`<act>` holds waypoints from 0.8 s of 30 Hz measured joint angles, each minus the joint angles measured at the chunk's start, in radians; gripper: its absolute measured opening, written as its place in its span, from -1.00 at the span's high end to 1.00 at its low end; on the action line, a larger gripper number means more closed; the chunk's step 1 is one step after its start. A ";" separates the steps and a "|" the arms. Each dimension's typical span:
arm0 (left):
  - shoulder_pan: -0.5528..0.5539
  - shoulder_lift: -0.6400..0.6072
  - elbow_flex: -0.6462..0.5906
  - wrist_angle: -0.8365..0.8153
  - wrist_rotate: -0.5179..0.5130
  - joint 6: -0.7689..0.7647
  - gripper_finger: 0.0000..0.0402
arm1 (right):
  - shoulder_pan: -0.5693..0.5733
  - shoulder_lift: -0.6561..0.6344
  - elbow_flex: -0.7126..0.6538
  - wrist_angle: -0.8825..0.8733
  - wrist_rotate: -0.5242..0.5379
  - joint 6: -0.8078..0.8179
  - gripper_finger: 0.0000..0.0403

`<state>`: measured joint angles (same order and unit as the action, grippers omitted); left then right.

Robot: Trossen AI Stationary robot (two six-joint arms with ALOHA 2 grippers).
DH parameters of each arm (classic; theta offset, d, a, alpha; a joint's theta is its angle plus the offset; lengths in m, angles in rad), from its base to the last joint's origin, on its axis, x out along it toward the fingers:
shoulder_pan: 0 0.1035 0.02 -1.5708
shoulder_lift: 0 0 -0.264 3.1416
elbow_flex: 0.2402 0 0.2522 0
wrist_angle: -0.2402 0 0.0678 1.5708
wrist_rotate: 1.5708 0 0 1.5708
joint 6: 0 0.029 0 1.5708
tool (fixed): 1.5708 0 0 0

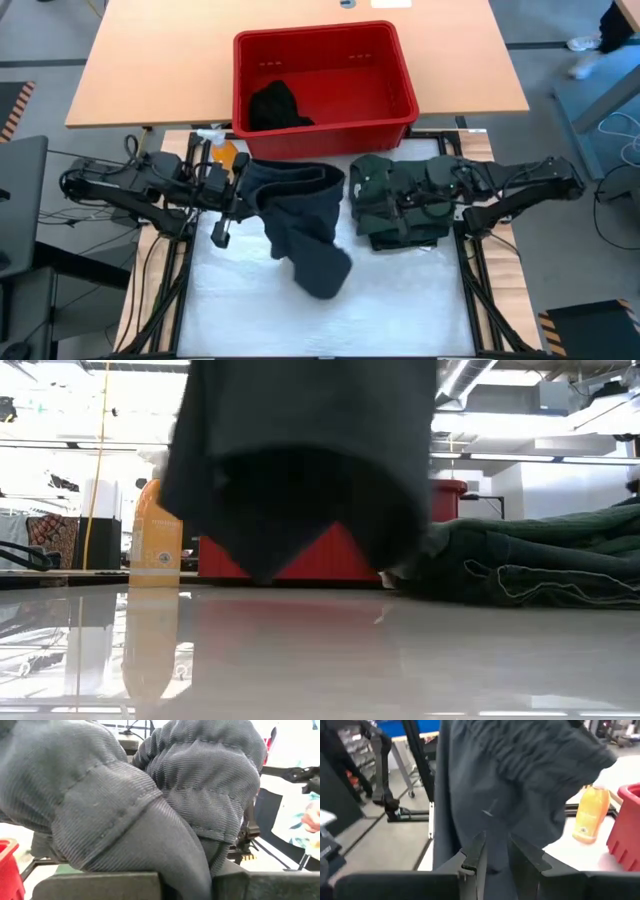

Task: Fold Laundry from Bin
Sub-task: Fold the black short

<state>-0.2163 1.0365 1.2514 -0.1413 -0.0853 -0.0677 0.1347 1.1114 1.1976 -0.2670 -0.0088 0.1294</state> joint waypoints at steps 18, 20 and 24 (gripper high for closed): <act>-0.012 0.003 0.000 -0.002 0.028 -0.022 0.91 | -0.073 0.086 0.000 0.058 -0.100 0.084 -0.78; -0.012 0.003 0.000 -0.002 0.028 -0.022 0.91 | -0.072 0.126 0.000 0.086 -0.138 0.089 -0.82; -0.016 0.003 0.000 -0.006 0.029 -0.025 0.91 | -0.072 0.188 0.000 0.241 -0.250 0.089 -0.84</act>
<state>-0.2323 1.0397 1.2510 -0.1473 -0.0559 -0.0923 0.0624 1.2998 1.1973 -0.0256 -0.2585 0.2184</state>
